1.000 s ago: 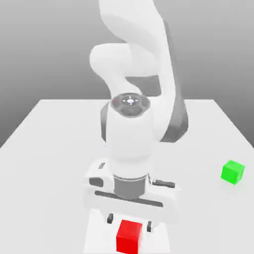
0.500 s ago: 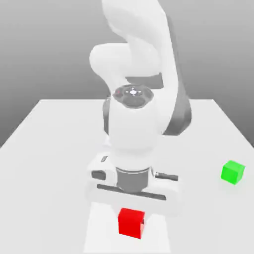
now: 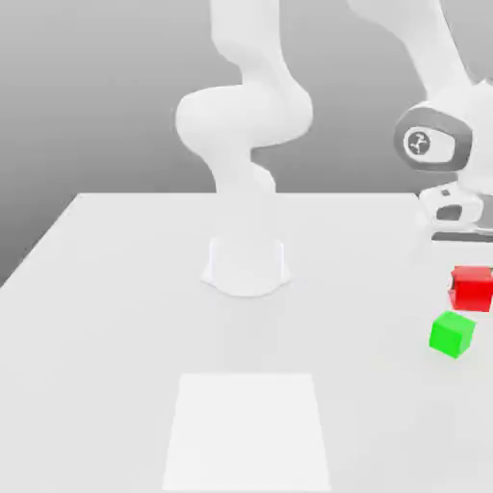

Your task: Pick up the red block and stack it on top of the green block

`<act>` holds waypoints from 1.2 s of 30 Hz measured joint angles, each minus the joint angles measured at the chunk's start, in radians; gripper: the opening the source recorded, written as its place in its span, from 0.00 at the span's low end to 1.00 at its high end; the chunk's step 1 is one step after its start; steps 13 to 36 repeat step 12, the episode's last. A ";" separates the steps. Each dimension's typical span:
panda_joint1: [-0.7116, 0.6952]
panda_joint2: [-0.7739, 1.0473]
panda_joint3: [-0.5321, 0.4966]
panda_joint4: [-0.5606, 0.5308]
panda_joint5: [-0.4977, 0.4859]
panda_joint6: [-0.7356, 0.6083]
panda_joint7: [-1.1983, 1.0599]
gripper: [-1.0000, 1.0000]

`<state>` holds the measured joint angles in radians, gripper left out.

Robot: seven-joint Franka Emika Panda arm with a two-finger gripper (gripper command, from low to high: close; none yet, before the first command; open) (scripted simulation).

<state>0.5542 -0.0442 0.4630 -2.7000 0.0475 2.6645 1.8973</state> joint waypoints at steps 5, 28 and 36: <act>-0.002 0.099 -0.022 0.002 -0.122 0.088 0.109 0.00; 0.035 0.213 -0.086 0.006 -0.264 0.182 0.212 1.00; 0.035 0.213 -0.086 0.006 -0.264 0.182 0.212 1.00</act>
